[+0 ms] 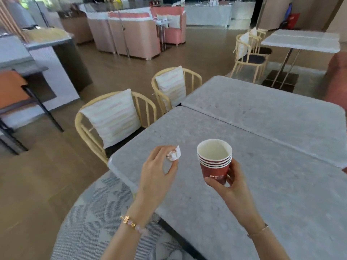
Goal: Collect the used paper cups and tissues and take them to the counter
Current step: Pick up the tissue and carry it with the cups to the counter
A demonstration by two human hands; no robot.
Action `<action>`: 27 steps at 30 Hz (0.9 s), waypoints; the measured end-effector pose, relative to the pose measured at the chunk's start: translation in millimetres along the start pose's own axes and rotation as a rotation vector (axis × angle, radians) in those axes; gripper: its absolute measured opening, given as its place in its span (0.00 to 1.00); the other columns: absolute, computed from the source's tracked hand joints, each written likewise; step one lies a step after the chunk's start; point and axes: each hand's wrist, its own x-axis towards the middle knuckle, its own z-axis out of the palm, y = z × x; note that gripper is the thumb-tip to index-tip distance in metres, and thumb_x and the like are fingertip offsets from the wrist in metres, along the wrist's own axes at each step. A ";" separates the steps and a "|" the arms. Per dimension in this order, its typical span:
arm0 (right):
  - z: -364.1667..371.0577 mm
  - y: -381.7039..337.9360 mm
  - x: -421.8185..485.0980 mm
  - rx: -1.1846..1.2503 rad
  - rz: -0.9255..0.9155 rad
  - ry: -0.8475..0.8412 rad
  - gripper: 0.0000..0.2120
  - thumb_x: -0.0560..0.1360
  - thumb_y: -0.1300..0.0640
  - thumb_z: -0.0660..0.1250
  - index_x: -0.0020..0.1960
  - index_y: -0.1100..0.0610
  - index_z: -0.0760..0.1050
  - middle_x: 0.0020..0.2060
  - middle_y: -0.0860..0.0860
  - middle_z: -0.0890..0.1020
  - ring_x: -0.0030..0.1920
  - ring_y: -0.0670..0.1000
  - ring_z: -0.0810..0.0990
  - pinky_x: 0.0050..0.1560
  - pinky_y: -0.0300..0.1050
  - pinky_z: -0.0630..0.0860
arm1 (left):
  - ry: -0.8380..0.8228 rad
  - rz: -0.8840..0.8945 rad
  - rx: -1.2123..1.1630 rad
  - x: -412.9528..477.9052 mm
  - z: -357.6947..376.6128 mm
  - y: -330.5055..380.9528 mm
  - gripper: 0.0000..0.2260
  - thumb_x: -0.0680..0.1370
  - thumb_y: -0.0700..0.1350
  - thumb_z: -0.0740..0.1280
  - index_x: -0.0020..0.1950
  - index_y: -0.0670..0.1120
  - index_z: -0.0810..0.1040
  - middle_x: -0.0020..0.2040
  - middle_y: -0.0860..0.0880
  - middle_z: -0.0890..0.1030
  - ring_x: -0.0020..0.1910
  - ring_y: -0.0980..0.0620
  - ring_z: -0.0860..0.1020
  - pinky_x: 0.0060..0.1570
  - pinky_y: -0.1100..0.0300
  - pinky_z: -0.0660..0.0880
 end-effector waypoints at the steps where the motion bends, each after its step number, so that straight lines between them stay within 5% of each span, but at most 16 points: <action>1: 6.8 -1.7 -0.1 0.002 -0.008 -0.030 0.31 0.66 0.63 0.77 0.58 0.38 0.67 0.55 0.36 0.76 0.52 0.34 0.77 0.47 0.25 0.73 | 0.016 -0.033 0.017 -4.9 -8.4 -2.1 0.11 0.73 0.36 0.71 0.53 0.44 0.79 0.50 0.51 0.80 0.47 0.56 0.77 0.48 0.73 0.69; 6: 48.7 -10.2 1.7 0.009 -0.048 -0.198 0.30 0.66 0.63 0.77 0.59 0.40 0.69 0.55 0.38 0.78 0.53 0.37 0.78 0.48 0.28 0.74 | 0.141 -0.168 0.072 -25.9 -55.1 -16.2 0.11 0.73 0.39 0.71 0.55 0.47 0.79 0.51 0.56 0.77 0.49 0.59 0.75 0.50 0.75 0.68; 12: 120.0 -20.6 5.3 -0.037 -0.066 -0.371 0.30 0.66 0.56 0.77 0.57 0.34 0.64 0.54 0.30 0.71 0.52 0.30 0.75 0.40 0.20 0.71 | 0.290 -0.292 0.086 -44.7 -114.9 -51.4 0.11 0.74 0.39 0.71 0.54 0.50 0.78 0.51 0.56 0.78 0.48 0.58 0.77 0.48 0.71 0.72; 17: 195.1 -29.6 16.0 -0.059 -0.078 -0.443 0.33 0.67 0.56 0.76 0.63 0.40 0.62 0.54 0.30 0.70 0.51 0.35 0.73 0.38 0.19 0.70 | 0.359 -0.351 0.075 -46.8 -165.5 -95.3 0.11 0.74 0.38 0.70 0.54 0.50 0.79 0.51 0.59 0.78 0.49 0.59 0.78 0.50 0.64 0.76; 19: 225.3 -34.8 18.7 -0.053 -0.089 -0.471 0.33 0.66 0.56 0.77 0.63 0.41 0.63 0.53 0.31 0.71 0.51 0.36 0.74 0.37 0.20 0.71 | 0.389 -0.361 0.098 -44.9 -187.2 -112.1 0.11 0.74 0.38 0.70 0.53 0.51 0.79 0.51 0.60 0.78 0.49 0.62 0.77 0.49 0.69 0.73; 22: 272.5 -44.7 21.2 -0.008 -0.086 -0.525 0.31 0.66 0.56 0.77 0.61 0.40 0.66 0.54 0.34 0.74 0.54 0.38 0.76 0.41 0.25 0.74 | 0.431 -0.367 0.128 -42.7 -222.0 -136.3 0.12 0.74 0.37 0.70 0.52 0.52 0.78 0.50 0.61 0.78 0.48 0.62 0.77 0.44 0.75 0.70; 27: 354.0 -58.7 16.7 0.081 -0.078 -0.649 0.36 0.65 0.55 0.78 0.68 0.45 0.65 0.60 0.41 0.77 0.59 0.41 0.76 0.55 0.36 0.75 | 0.507 -0.405 0.174 -54.8 -283.2 -174.2 0.10 0.74 0.37 0.70 0.52 0.50 0.79 0.50 0.60 0.79 0.47 0.60 0.78 0.44 0.69 0.74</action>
